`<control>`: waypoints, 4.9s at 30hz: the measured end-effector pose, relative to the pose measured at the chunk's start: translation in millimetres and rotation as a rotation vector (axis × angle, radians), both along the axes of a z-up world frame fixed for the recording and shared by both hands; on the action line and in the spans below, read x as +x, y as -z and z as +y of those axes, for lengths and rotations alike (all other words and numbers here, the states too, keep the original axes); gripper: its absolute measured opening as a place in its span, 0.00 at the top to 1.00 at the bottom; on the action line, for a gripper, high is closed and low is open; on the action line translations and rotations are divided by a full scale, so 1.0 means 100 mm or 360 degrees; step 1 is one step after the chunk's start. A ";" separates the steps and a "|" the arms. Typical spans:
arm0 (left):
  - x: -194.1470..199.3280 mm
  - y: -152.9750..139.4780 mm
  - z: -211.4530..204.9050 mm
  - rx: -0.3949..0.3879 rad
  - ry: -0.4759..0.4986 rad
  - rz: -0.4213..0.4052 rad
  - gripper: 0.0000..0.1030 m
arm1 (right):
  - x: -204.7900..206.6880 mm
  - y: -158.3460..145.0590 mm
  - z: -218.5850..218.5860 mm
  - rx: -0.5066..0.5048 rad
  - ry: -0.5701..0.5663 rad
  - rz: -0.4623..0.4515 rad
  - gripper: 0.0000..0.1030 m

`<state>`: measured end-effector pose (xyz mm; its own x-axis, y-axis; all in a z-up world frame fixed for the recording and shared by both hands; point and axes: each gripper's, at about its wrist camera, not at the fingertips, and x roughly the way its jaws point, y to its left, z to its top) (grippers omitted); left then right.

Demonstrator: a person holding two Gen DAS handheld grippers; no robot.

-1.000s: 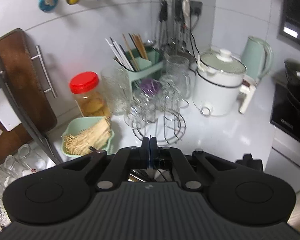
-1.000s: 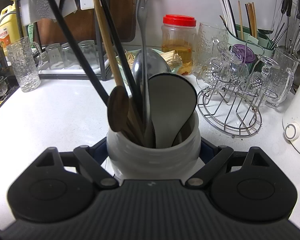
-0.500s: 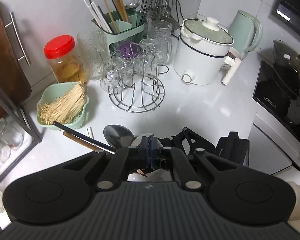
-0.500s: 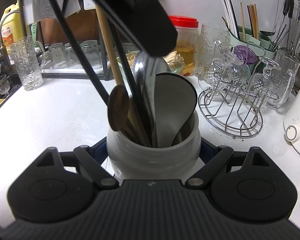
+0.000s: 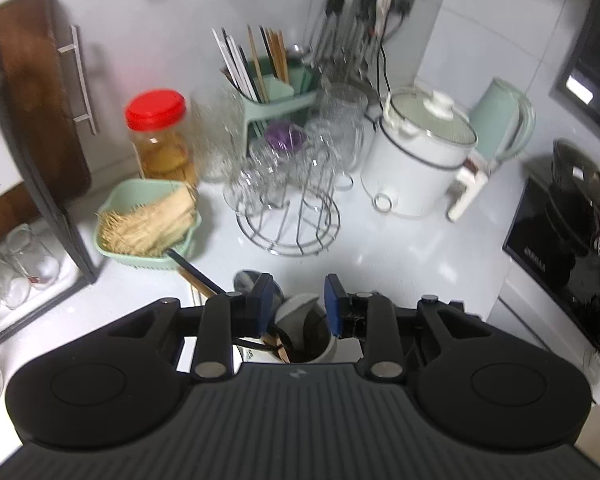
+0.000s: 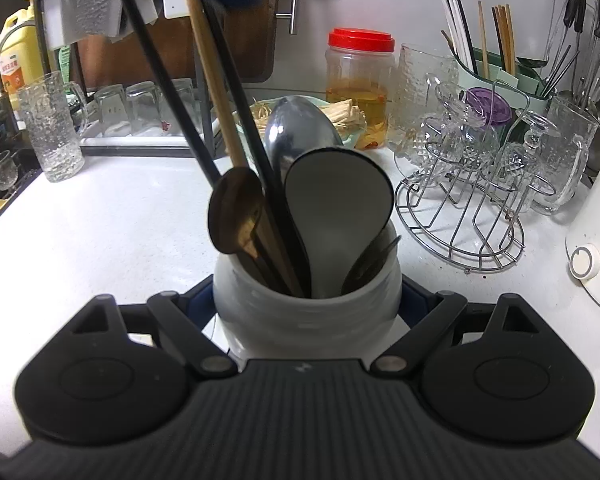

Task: Organize utensils
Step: 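Lower the fork into the mug and open the left gripper, then withdraw the left gripper and move it down to the white ceramic spoon, then close the left gripper around the white ceramic spoon's bowl, then lift the white spoon with the left gripper and carry it over the mug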

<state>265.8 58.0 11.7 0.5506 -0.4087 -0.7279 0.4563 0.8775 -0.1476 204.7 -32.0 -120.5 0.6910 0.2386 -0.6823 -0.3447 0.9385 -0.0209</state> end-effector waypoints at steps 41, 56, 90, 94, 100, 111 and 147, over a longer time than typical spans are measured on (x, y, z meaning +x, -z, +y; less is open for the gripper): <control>-0.41 0.85 0.94 -0.0184 -0.0608 0.0118 0.69 | 0.05 -0.04 -0.41 -0.0020 0.0256 0.0080 0.12; 0.12 1.62 0.76 -0.0188 -0.0578 0.0339 0.53 | 0.04 -0.06 -0.53 -0.0035 0.0298 0.0122 0.12; 0.36 2.00 0.12 0.0185 -0.0721 0.0176 0.55 | 0.04 -0.04 -0.62 0.0055 0.0205 0.0117 0.12; 0.38 2.00 0.13 0.0170 -0.0720 0.0186 0.55 | 0.03 -0.04 -0.62 0.0061 0.0214 0.0117 0.12; 0.35 1.88 0.20 0.0124 -0.0735 0.0183 0.55 | 0.05 -0.04 -0.62 0.0053 0.0195 0.0125 0.11; 0.15 1.56 0.39 0.0017 -0.0803 0.0161 0.56 | 0.07 -0.04 -0.58 0.0028 0.0190 0.0145 0.12; 0.20 1.74 1.31 -0.0169 -0.0984 0.0300 0.54 | 0.05 -0.03 -0.27 0.0030 0.0159 0.0121 0.12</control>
<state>286.1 188.6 -162.2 0.5741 -0.1326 -0.8080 -0.1700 0.9460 -0.2761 209.3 -58.6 -117.9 0.6583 0.1847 -0.7297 -0.2494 0.9682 0.0200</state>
